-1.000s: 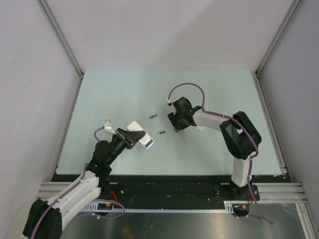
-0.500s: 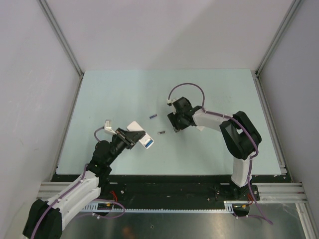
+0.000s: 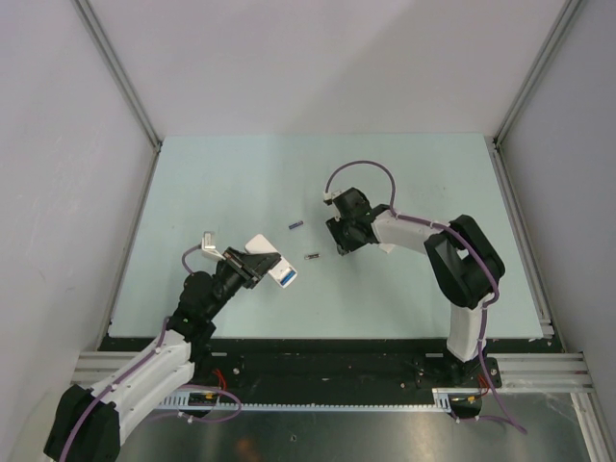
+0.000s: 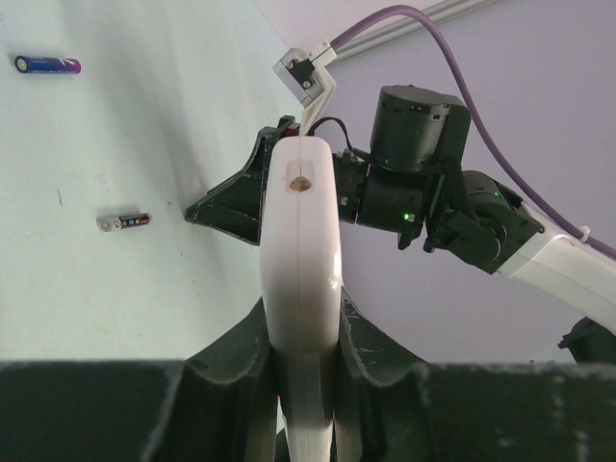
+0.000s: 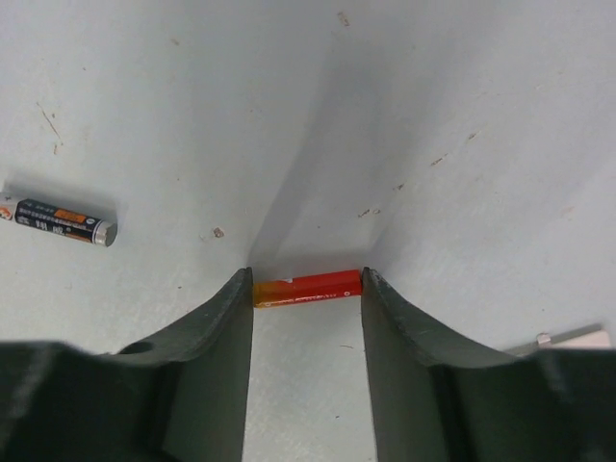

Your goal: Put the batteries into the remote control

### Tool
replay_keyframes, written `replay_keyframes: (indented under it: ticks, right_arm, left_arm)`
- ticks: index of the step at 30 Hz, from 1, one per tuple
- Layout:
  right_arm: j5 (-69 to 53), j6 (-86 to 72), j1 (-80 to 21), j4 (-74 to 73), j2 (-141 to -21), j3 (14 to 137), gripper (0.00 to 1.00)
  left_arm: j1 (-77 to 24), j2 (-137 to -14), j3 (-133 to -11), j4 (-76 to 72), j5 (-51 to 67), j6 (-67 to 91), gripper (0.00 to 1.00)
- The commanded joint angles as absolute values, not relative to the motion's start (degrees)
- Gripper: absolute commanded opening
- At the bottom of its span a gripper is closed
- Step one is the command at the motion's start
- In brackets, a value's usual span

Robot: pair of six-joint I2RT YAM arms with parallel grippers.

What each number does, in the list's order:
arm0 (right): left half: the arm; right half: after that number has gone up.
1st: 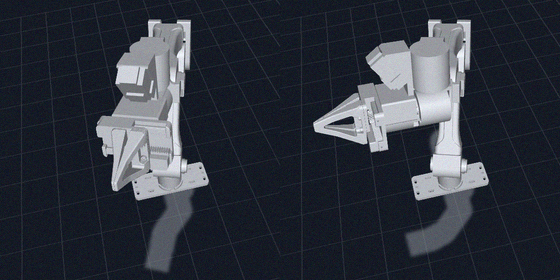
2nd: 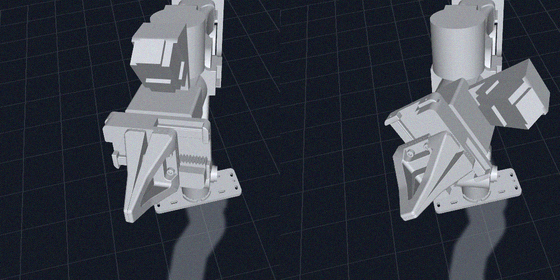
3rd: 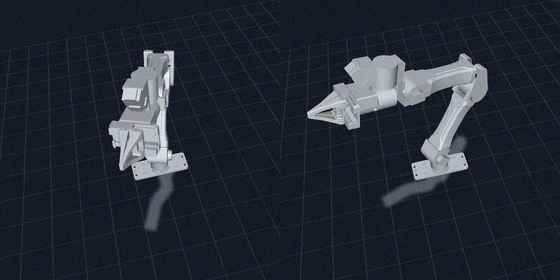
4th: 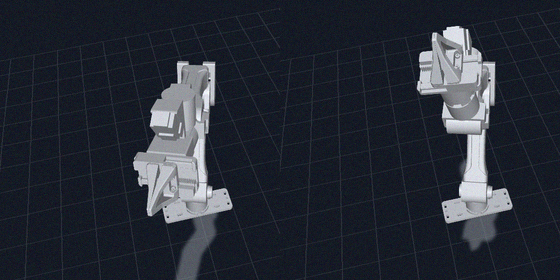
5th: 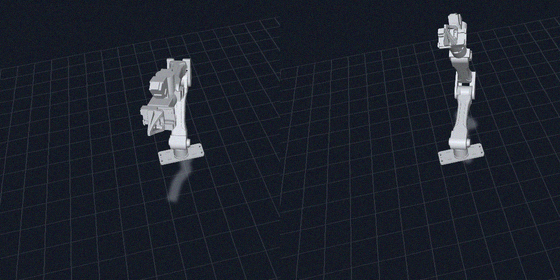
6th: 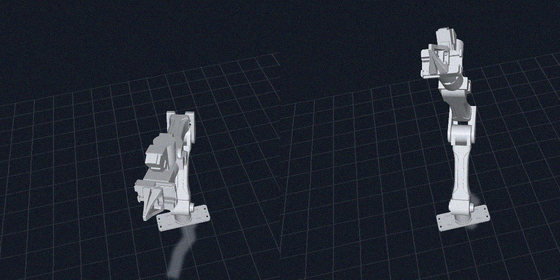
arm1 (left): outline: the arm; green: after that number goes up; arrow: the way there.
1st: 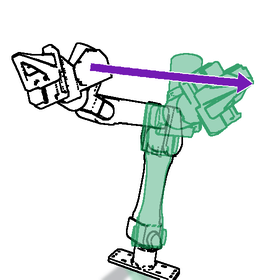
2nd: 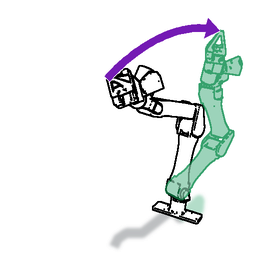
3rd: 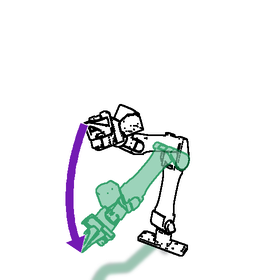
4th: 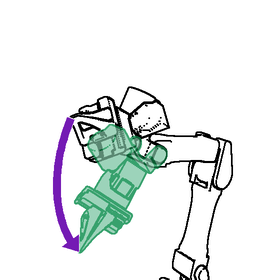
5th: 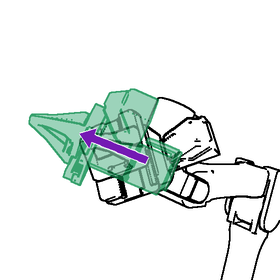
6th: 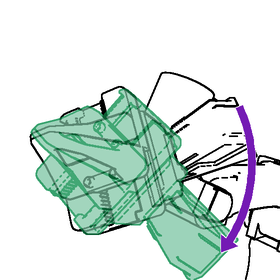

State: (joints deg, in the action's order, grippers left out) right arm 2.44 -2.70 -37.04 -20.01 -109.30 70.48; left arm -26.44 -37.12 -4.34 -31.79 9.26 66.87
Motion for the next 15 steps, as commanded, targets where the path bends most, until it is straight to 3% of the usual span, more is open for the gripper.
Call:
replay_keyframes:
  ticks: [1,7,8,15]
  right_arm:
    - [3.2,-3.9,-37.4,-23.8,-108.8,70.8,0.35]
    - [8.4,-7.0,-39.1,-25.6,-100.3,70.5,0.10]
    - [10.0,-8.1,-39.8,-26.2,-98.2,70.5,0.00]
    - [27.2,-12.4,-51.5,-38.0,-85.1,74.8,0.00]
  left_arm:
    - [-25.9,-36.7,-6.6,-33.4,10.0,65.8,0.00]
    - [-25.9,-39.2,-7.9,-33.5,10.1,66.4,0.00]
    - [-25.9,-40.1,-8.3,-33.5,10.2,66.8,0.00]
    - [-26.6,-50.0,-13.2,-38.7,12.1,69.0,0.00]
